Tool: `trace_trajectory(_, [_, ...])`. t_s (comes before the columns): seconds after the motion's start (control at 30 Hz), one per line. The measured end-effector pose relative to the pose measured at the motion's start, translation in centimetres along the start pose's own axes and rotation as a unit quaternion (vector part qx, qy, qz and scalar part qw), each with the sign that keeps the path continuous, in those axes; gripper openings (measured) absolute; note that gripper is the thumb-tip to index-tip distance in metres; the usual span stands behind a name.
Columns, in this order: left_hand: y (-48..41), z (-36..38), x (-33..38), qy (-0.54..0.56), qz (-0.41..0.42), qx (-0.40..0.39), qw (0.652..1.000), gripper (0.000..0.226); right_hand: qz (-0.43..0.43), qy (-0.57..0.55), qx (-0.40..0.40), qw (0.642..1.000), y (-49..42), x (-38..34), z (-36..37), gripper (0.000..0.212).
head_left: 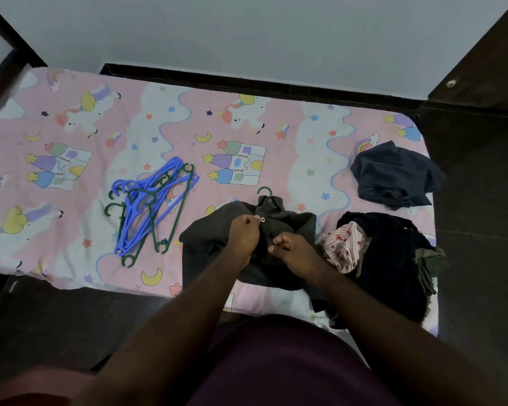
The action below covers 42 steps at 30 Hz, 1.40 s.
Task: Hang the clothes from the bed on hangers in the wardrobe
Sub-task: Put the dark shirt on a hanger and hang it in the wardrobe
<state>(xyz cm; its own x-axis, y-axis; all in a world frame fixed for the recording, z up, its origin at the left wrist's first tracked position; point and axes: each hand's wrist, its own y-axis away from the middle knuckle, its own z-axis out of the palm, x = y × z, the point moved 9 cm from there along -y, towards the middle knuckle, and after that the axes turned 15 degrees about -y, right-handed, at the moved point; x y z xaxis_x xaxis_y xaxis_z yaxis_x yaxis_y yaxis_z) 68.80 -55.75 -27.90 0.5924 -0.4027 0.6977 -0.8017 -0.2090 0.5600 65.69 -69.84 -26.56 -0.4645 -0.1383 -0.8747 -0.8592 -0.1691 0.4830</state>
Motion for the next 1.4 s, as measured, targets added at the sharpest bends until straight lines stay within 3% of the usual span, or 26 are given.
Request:
trace_trajectory(0.07, [-0.4,-0.9,1.1,-0.073,0.054,0.022,0.996,0.023,-0.044,0.036,0.07,0.996,-0.5,-1.3,-1.0,0.013])
trace_trajectory(0.17, [-0.6,-1.1,1.3,-0.098,0.103,0.021,0.99,0.025,-0.084,0.061,0.121,0.987,-1.0,-4.5,-2.1,0.017])
trace_trajectory(0.27, [-0.7,0.0,1.4,-0.094,0.137,-0.045,0.985,0.031,-0.093,0.113,0.139,0.979,-1.4,-7.9,-3.4,0.018])
trace_trajectory(0.37, [-0.9,1.0,1.0,-0.217,0.207,-0.091,0.95,0.035,-0.08,0.16,0.115,0.977,-2.0,-9.7,-4.0,0.018])
trace_trajectory(0.43, [-1.5,0.1,0.4,-0.299,0.249,-0.056,0.92,0.027,-0.075,0.209,0.093,0.971,-2.2,-10.4,-4.5,0.015])
trace_trajectory(0.57, [-2.6,-4.3,0.6,-0.255,0.244,0.01,0.936,0.031,-0.037,0.332,-0.005,0.943,-2.5,-10.3,-5.4,0.006])
trace_trajectory(0.7, [-3.7,-7.4,4.2,-0.345,0.292,0.041,0.891,0.015,0.014,0.445,-0.036,0.895,-3.8,-9.8,-6.8,0.014])
trace_trajectory(0.83, [-4.3,-11.6,7.9,-0.249,0.299,0.112,0.914,0.009,-0.093,0.338,0.111,0.93,-3.6,-16.4,-8.4,0.018])
trace_trajectory(0.93, [-3.3,-11.6,9.2,-0.139,0.287,0.049,0.947,0.007,-0.17,0.219,0.257,0.926,-2.0,-17.6,-9.8,0.02])
trace_trajectory(1.03, [-2.7,-9.0,5.9,-0.197,0.227,-0.034,0.953,0.024,-0.079,0.277,0.201,0.936,-3.1,-11.8,-8.0,0.026])
trace_trajectory(1.2, [-2.6,-7.4,0.3,-0.277,0.167,-0.039,0.945,0.028,-0.026,0.196,0.179,0.964,-1.8,-6.1,-7.3,0.023])
trace_trajectory(1.4, [-0.8,-5.9,-0.3,-0.18,0.072,-0.141,0.971,0.039,0.004,0.027,0.185,0.982,-1.3,-5.0,-7.3,0.022])
